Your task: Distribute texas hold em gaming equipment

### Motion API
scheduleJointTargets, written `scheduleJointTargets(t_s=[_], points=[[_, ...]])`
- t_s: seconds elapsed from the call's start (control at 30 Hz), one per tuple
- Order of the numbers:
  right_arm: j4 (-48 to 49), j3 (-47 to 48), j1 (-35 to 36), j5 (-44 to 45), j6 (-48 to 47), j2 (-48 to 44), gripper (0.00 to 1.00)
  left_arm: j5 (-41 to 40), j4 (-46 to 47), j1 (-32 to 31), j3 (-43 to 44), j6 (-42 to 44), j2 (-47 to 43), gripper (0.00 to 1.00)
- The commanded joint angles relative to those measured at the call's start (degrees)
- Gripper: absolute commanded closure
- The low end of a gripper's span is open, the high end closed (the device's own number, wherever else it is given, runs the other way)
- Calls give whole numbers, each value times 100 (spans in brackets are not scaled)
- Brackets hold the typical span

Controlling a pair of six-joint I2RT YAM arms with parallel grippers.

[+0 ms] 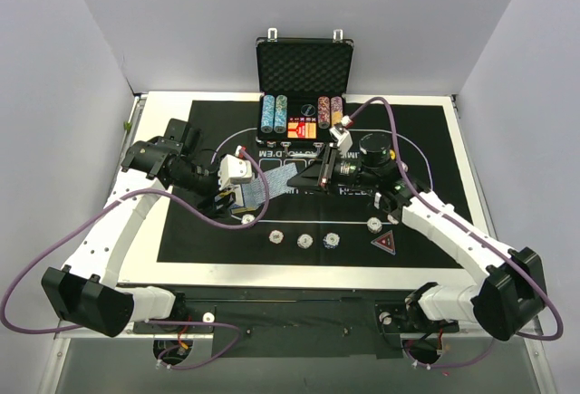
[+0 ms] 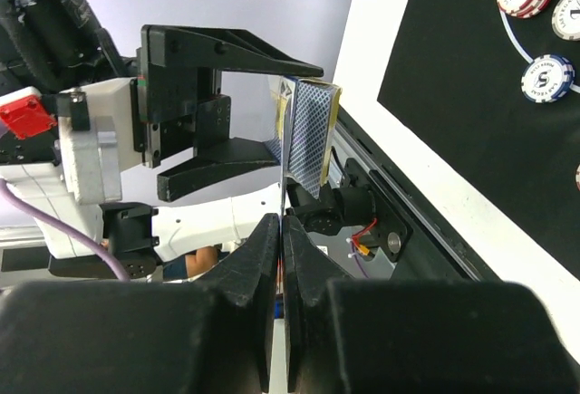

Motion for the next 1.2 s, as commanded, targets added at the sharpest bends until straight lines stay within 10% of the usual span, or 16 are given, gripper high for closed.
scheduleJointTargets(t_s=[0.0, 1.17], points=[[484, 238, 120, 67, 64, 146, 100, 274, 167, -15, 150, -42, -162, 96], [-1362, 1002, 313, -161, -1131, 691, 100, 230, 132, -51, 115, 107, -223, 97]])
